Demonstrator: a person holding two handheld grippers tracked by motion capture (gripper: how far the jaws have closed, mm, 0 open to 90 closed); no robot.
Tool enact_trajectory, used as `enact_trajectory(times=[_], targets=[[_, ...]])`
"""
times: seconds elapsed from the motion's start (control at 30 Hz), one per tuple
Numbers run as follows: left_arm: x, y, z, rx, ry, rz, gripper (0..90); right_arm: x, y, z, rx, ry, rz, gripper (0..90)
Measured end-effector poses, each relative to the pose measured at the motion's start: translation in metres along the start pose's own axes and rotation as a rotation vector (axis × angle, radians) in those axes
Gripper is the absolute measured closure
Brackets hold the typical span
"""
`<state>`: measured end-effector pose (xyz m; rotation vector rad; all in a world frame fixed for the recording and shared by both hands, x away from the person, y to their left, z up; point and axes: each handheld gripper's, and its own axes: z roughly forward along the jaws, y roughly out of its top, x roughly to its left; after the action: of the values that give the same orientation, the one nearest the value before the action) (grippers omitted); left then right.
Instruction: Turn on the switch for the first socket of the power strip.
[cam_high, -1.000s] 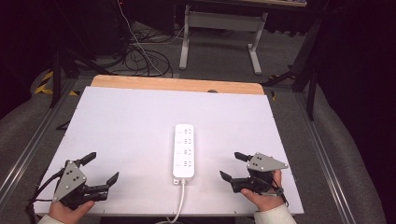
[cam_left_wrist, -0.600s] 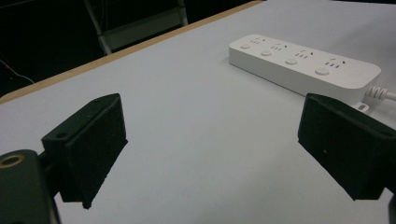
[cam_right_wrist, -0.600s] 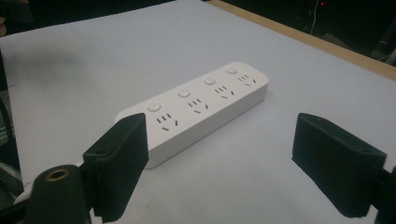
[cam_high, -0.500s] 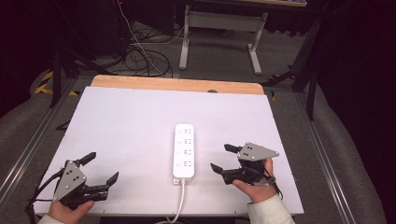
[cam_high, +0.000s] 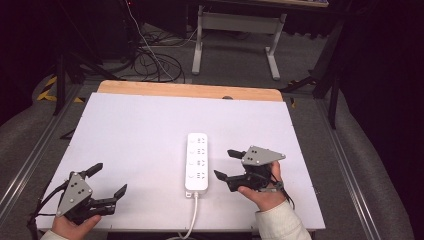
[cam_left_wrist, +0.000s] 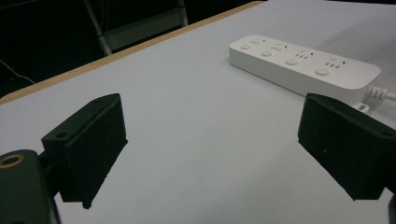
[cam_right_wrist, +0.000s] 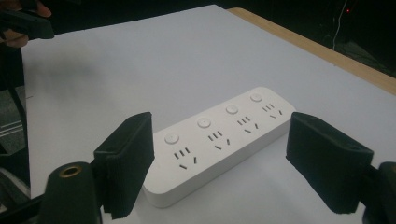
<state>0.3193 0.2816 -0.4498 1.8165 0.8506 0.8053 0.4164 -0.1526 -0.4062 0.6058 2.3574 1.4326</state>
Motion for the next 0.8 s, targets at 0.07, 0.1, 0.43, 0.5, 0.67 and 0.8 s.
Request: enact_trajectory(times=[0.07, 0.1, 0.43, 0.5, 0.67, 0.8], targets=[[0.000, 0.000, 0.000, 0.001, -0.001, -0.002, 8.5, 0.001, 0.003, 0.003, 0.001, 0.008, -0.005, 24.0], [0.000, 0.000, 0.000, 0.003, -0.001, -0.003, 8.4, 0.002, 0.004, 0.005, 0.002, 0.009, -0.007, 24.1], [0.000, 0.000, 0.000, 0.004, 0.002, -0.002, 8.5, 0.008, 0.018, 0.023, 0.005, 0.055, -0.011, 26.5], [0.000, 0.000, 0.000, 0.004, 0.002, -0.003, 8.6, 0.009, 0.020, 0.026, 0.006, 0.060, -0.013, 26.5], [0.000, 0.000, 0.000, 0.001, 0.001, -0.004, 8.6, 0.013, 0.025, 0.035, 0.007, 0.079, -0.021, 26.7], [0.000, 0.000, 0.000, 0.005, 0.000, 0.002, 8.6, 0.015, 0.029, 0.045, 0.008, 0.108, -0.016, 28.2]])
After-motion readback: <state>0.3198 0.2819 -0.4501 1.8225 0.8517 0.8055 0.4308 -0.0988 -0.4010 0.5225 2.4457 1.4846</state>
